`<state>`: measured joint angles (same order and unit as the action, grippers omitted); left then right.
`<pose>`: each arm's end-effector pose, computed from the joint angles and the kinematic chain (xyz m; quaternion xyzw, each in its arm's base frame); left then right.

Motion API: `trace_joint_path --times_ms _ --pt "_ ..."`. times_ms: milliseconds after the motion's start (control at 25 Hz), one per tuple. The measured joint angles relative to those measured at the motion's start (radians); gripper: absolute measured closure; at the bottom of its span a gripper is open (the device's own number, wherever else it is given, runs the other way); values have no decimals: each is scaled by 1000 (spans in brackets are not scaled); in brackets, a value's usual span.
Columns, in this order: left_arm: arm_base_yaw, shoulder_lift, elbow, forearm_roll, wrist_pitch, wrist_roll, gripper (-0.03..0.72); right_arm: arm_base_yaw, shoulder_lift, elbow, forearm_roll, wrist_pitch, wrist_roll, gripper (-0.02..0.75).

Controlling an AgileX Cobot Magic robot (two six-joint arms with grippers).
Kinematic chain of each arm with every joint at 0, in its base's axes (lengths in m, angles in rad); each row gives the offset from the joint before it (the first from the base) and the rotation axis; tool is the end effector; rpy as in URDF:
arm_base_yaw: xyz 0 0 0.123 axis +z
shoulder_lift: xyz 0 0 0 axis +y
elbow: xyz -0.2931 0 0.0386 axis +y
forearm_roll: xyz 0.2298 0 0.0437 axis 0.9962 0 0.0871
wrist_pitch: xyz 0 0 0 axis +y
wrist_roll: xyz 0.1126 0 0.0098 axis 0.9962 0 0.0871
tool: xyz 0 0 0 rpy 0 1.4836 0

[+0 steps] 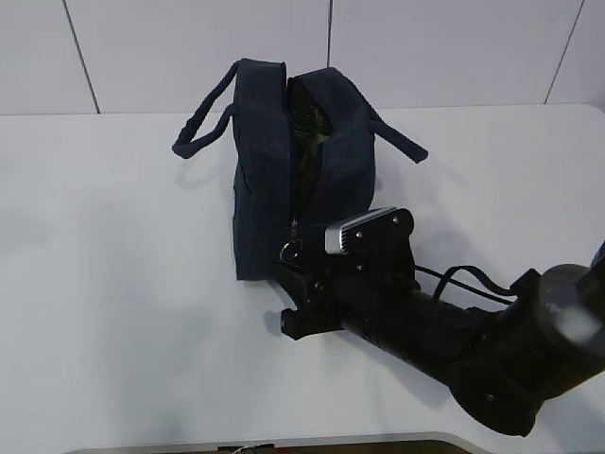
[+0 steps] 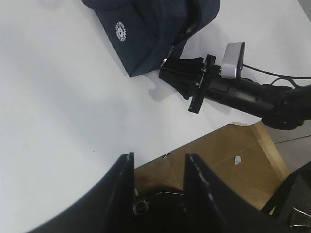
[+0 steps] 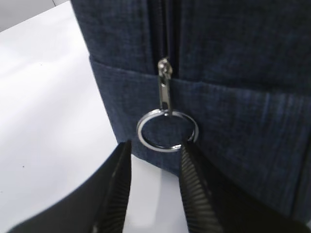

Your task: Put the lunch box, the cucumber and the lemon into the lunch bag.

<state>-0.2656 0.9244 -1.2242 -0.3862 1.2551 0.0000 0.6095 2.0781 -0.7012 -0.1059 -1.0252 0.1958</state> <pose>0.1157 -0.0734 0.4109 0.1288 0.9124 -0.2348 0.3094 0.2991 0.2212 0.1136 -0.2111 0.7660 0.2555 0.5508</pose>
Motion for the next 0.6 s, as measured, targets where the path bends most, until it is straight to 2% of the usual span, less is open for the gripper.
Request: trace_joint_path --times_ms 280,600 --pt "0 0 0 -13 0 0 440 0 0 2 19 4 2 373" --pt "0 0 0 -30 0 0 440 0 0 2 21 -28 2 363"
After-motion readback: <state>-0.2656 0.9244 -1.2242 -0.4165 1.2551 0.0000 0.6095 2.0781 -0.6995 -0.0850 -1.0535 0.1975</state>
